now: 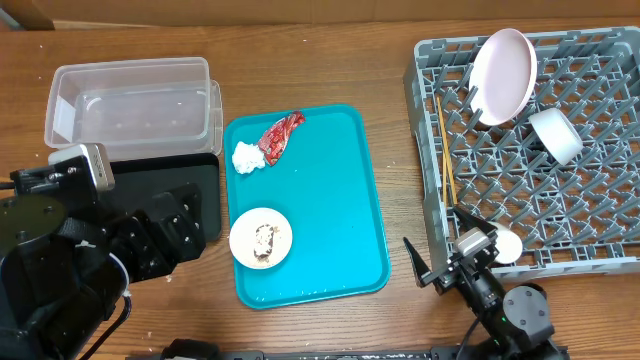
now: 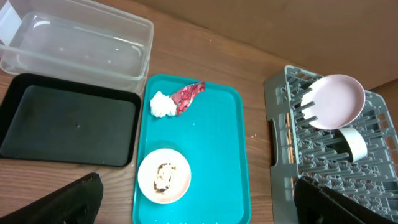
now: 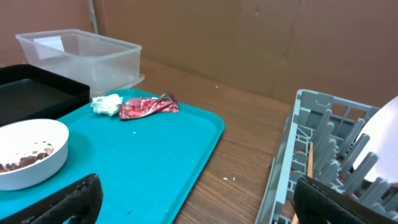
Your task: Sort waste into correct bins and load items into the dishwasher
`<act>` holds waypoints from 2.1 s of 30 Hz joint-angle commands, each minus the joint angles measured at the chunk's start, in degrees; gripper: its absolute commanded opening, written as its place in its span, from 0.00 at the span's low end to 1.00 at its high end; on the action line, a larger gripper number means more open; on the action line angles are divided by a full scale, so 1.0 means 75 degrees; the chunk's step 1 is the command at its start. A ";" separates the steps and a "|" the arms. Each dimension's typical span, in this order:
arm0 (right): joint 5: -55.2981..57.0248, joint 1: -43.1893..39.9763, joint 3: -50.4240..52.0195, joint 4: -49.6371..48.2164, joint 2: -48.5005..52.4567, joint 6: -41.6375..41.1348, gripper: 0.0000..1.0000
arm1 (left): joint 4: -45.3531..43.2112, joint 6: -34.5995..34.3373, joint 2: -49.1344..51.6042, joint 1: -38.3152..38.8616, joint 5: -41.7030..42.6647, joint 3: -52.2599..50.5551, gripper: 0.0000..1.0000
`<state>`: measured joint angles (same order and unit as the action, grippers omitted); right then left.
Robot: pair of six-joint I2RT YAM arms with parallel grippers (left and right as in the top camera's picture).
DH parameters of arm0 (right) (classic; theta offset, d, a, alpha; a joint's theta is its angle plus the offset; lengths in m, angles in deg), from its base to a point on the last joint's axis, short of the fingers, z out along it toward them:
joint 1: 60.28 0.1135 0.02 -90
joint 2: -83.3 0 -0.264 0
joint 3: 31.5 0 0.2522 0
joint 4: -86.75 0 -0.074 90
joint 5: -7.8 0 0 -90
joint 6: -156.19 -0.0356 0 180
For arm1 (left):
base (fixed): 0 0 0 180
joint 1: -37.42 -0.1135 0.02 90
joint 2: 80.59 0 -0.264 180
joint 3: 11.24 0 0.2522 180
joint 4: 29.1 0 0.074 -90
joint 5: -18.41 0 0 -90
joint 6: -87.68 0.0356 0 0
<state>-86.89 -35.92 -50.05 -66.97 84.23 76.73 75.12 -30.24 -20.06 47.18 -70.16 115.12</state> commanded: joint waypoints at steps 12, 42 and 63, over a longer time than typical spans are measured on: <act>-0.0050 -0.0044 0.0577 -0.1093 -0.0102 0.0003 1.00 | -0.0035 0.0064 0.0020 -0.0012 0.0006 0.0058 1.00; -0.0050 -0.0044 0.0577 -0.1093 -0.0102 0.0003 1.00 | -0.0073 -0.0522 0.0020 -0.0012 0.1204 0.0058 1.00; -0.0050 -0.0044 0.0577 -0.1093 -0.0102 0.0003 1.00 | -0.1845 0.0819 0.4937 0.1947 -0.1239 -0.1107 0.91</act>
<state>-86.91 -35.92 -46.32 -74.80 84.14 76.73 62.20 -25.74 14.21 58.63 -66.90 106.82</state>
